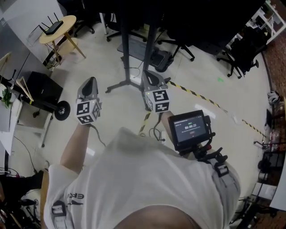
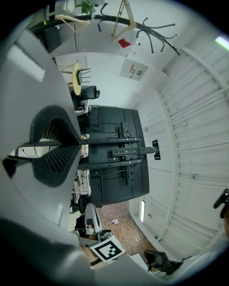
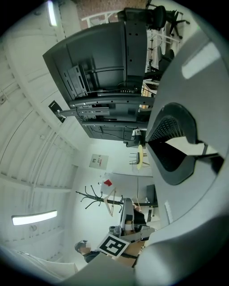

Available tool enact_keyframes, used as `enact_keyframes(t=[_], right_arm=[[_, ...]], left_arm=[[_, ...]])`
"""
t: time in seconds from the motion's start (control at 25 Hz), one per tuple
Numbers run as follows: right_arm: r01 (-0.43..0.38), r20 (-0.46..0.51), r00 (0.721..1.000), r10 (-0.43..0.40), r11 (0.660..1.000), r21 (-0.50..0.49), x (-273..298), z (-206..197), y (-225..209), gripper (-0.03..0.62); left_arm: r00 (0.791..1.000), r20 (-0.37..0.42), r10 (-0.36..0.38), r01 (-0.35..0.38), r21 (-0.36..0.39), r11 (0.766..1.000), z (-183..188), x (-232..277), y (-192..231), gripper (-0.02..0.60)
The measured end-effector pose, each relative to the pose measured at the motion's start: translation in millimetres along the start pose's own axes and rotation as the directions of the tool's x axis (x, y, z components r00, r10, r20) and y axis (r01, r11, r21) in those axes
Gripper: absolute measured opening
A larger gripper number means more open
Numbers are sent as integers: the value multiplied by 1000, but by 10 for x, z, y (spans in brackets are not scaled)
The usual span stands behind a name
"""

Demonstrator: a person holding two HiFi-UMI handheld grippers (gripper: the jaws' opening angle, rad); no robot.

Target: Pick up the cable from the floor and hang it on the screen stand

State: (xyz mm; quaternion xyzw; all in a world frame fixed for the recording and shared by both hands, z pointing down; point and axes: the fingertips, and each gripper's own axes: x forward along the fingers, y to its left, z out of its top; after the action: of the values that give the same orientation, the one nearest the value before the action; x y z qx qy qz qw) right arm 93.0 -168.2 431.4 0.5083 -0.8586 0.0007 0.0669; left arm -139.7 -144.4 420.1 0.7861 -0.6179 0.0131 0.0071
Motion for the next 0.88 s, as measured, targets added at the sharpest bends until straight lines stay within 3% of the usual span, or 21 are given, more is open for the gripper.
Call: enact_keyframes(t=[0.88], right_arm=[[22,17,1000,-22,999,31,-105,20,59,12]], left_arm=[[1000,-24,-12,12,-9,1000,-232,-29,-41,3]])
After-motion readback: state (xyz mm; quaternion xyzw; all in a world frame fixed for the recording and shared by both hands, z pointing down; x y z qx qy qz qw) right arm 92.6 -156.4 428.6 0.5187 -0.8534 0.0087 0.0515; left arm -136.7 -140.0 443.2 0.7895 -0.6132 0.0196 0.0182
